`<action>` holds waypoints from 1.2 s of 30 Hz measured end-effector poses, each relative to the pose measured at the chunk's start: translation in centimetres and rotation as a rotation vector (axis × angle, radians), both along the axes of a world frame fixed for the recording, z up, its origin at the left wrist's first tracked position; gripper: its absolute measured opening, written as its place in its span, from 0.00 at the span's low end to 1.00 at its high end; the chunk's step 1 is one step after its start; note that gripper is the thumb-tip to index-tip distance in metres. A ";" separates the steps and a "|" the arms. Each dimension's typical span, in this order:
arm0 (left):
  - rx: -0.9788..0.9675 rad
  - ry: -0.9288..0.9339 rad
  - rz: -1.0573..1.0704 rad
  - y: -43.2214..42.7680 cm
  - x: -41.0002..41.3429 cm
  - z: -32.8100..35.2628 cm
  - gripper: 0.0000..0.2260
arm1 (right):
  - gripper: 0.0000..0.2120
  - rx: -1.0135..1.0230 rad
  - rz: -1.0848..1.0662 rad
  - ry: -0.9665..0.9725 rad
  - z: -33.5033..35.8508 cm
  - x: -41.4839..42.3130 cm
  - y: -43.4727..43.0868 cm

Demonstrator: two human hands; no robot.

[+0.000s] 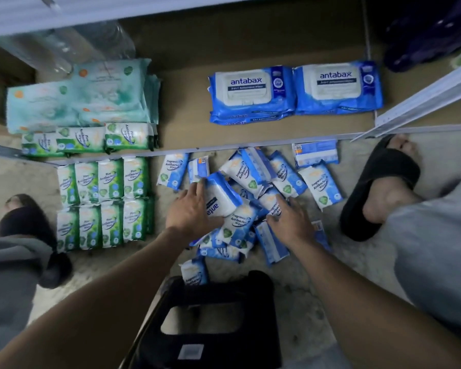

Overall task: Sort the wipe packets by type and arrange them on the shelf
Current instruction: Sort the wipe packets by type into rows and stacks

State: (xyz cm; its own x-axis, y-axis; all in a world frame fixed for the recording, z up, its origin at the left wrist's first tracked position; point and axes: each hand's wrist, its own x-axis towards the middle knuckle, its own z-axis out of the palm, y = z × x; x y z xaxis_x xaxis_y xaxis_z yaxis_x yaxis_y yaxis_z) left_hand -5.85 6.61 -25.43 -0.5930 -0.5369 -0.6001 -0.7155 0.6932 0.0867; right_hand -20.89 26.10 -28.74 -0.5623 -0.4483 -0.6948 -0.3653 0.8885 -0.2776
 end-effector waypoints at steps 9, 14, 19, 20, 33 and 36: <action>0.350 0.049 1.013 0.4 -2.6 -0.3 0.45 | 0.29 -0.045 -0.021 -0.005 0.1 0.3 0.1; -0.054 0.021 0.394 0.7 -2.2 1.0 0.57 | 0.30 -0.040 -0.027 0.006 -0.1 0.2 -0.2; 0.143 0.080 -0.273 -2.2 -2.4 0.5 0.45 | 0.30 -0.043 -0.023 0.013 -0.4 0.3 0.0; 0.170 0.046 -0.347 -2.6 -2.6 0.5 0.44 | 0.30 -0.047 -0.021 0.015 -0.4 0.3 0.0; 0.102 0.038 -0.460 -3.4 -3.2 -0.5 0.51 | 0.29 -0.074 -0.031 0.089 -0.6 0.5 0.2; 0.077 -0.011 -0.513 -3.3 -3.3 -0.6 0.51 | 0.29 -0.053 -0.023 0.123 -0.7 0.4 0.3</action>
